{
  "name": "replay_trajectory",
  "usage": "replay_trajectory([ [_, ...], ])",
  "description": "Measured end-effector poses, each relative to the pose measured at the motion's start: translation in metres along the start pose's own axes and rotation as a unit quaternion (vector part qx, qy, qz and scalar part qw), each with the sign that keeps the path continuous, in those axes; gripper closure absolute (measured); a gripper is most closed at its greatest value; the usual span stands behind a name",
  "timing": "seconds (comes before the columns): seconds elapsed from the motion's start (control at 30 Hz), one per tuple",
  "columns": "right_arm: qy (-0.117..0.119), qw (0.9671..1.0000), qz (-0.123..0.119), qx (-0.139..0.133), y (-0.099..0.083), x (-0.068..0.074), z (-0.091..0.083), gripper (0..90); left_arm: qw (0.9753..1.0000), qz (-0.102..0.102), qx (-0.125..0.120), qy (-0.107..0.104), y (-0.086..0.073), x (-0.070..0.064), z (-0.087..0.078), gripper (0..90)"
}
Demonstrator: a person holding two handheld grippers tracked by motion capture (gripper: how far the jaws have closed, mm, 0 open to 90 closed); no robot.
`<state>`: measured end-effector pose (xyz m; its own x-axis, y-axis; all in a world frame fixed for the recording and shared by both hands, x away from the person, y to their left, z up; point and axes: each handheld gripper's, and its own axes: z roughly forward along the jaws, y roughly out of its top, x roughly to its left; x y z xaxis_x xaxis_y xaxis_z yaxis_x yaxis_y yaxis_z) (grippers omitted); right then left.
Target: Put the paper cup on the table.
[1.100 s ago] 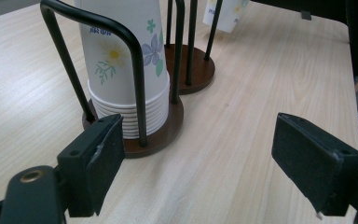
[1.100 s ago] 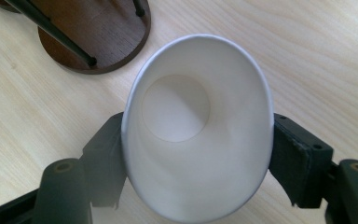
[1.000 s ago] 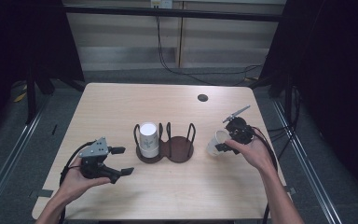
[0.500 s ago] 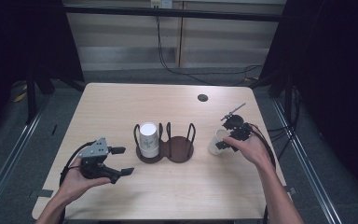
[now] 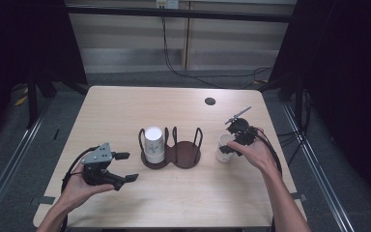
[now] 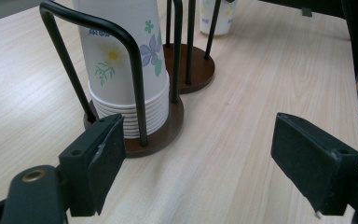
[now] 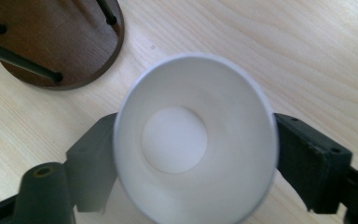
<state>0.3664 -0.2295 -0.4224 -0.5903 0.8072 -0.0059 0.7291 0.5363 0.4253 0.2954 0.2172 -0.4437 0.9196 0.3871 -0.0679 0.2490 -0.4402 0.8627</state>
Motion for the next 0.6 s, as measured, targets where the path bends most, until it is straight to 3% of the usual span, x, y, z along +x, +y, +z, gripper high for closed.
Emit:
replay_trajectory([
  [0.33, 0.005, 0.9992, 0.006, -0.038, -0.002, 0.0, -0.008, 14.2, 1.0, 0.003, 0.002, 0.0, 0.0, 0.0, 0.001, 17.5],
  [0.43, 0.011, 0.9981, 0.013, -0.059, -0.004, -0.001, -0.01, 14.3, 1.0, 0.003, 0.002, -0.001, 0.0, 0.0, 0.001, 17.4],
  [0.6, 0.002, 0.9958, 0.025, -0.088, -0.009, 0.0, -0.016, 14.2, 1.0, 0.001, 0.002, -0.001, 0.0, 0.0, 0.002, 17.4],
])
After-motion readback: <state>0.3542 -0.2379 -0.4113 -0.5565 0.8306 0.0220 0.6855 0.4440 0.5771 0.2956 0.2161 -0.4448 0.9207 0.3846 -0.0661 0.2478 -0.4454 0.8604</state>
